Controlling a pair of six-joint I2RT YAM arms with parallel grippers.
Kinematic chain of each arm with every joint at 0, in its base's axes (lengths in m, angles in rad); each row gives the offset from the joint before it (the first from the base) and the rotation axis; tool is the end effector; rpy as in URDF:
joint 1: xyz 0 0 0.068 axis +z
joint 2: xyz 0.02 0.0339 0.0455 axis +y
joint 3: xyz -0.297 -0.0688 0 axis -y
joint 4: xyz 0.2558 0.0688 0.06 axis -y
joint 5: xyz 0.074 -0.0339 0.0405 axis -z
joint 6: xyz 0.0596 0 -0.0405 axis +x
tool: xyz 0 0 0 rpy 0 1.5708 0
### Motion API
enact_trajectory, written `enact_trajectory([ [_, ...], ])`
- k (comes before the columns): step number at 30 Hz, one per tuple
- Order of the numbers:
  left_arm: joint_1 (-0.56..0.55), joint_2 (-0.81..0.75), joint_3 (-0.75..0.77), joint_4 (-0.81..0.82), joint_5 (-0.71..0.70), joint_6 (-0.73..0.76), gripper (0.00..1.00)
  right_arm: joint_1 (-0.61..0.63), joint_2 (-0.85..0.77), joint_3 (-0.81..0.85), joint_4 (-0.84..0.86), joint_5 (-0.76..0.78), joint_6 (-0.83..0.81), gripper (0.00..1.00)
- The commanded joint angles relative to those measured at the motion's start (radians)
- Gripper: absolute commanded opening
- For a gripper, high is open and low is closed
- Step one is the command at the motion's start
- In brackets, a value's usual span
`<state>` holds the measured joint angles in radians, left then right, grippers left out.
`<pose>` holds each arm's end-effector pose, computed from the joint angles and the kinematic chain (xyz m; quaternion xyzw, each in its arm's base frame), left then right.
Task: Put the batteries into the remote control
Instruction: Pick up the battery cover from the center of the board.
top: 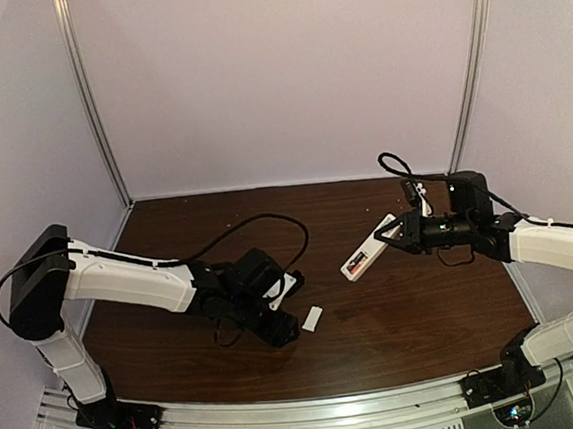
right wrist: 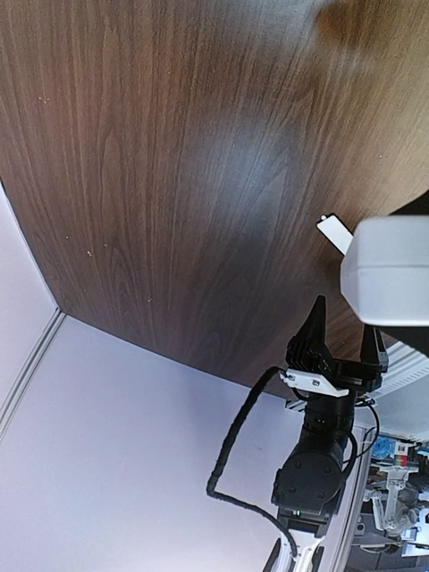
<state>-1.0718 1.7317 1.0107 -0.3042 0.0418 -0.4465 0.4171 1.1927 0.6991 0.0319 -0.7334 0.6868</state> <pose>0.1742 -0.3249 0.1687 0.3015 0.9144 -0.2000 0.1816 0.2306 0.1458 0.2685 -0.0804 0.8118 0.5173 0.2587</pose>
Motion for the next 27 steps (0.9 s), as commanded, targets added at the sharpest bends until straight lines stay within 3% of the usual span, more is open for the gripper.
enact_trajectory([
  [1, -0.019, 0.047, 0.064, 0.005, -0.02, -0.041, 0.66, -0.014, -0.024, -0.01, 0.002, -0.008, -0.012, 0.0],
  [14, -0.04, 0.181, 0.186, -0.024, -0.059, -0.026, 0.68, -0.019, -0.023, -0.009, -0.003, -0.015, -0.013, 0.0],
  [27, -0.044, 0.301, 0.293, -0.088, -0.098, 0.01, 0.57, -0.023, -0.012, -0.006, 0.002, -0.023, -0.016, 0.0],
])
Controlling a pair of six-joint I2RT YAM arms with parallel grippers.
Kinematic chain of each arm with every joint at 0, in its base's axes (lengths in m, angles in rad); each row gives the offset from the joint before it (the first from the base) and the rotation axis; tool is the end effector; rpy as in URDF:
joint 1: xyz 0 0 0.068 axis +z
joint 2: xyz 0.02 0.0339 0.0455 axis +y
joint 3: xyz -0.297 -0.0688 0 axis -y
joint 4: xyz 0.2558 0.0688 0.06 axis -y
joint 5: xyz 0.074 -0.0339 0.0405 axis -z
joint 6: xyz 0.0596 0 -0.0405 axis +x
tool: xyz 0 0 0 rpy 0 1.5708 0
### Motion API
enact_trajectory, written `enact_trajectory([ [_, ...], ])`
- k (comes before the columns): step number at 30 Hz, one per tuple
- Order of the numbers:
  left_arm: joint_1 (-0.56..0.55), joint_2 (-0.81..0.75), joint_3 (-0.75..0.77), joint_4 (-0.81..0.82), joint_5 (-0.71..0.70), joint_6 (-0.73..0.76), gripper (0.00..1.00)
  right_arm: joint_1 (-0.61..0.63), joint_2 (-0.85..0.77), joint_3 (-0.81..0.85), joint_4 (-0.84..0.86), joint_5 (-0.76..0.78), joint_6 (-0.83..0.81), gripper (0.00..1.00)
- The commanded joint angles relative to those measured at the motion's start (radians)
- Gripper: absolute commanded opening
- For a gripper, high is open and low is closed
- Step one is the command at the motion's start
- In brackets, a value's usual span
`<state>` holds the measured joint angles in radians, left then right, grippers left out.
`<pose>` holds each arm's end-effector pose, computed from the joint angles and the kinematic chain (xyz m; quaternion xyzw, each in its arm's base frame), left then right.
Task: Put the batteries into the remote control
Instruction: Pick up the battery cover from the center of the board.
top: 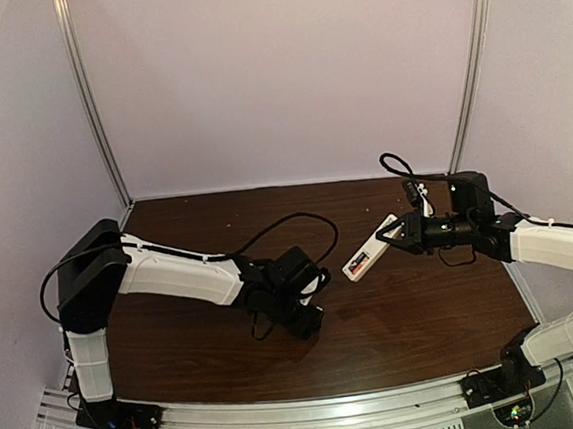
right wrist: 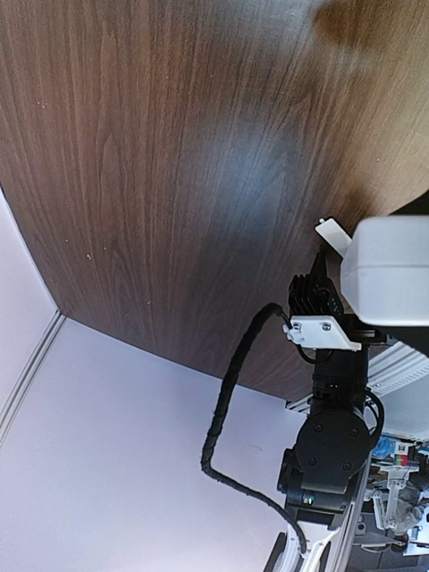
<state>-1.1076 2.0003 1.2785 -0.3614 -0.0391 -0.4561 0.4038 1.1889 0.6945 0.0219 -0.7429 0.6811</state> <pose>0.1977 -0.3907 0.1416 0.3060 0.9207 -0.1566 0.1846 0.2305 0.1423 0.2669 -0.0778 0.8134 0.5162 0.2567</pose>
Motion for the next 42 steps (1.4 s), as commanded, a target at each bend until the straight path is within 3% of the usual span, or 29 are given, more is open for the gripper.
enact_trajectory([
  [1, -0.01, 0.036, 0.027, -0.033, -0.019, 0.021, 0.55, -0.01, -0.007, 0.0, 0.012, -0.015, -0.012, 0.0],
  [7, -0.024, 0.039, 0.026, -0.089, -0.045, 0.069, 0.39, -0.012, 0.001, 0.003, 0.01, -0.021, -0.017, 0.0],
  [15, -0.064, 0.036, 0.025, -0.129, -0.084, 0.17, 0.29, -0.013, 0.004, 0.003, 0.015, -0.027, -0.012, 0.0],
  [18, -0.064, 0.034, 0.022, -0.135, -0.049, 0.176, 0.29, -0.012, 0.008, 0.005, 0.015, -0.029, -0.012, 0.0],
  [21, -0.062, 0.04, 0.023, -0.137, -0.039, 0.168, 0.35, -0.013, 0.012, 0.005, 0.018, -0.032, -0.011, 0.0],
  [33, -0.037, 0.003, 0.022, -0.148, -0.034, 0.157, 0.2, -0.014, 0.03, -0.031, 0.101, -0.061, 0.037, 0.0],
  [42, -0.021, -0.12, -0.027, -0.145, -0.086, 0.178, 0.16, -0.014, 0.046, -0.062, 0.153, -0.069, 0.066, 0.0],
])
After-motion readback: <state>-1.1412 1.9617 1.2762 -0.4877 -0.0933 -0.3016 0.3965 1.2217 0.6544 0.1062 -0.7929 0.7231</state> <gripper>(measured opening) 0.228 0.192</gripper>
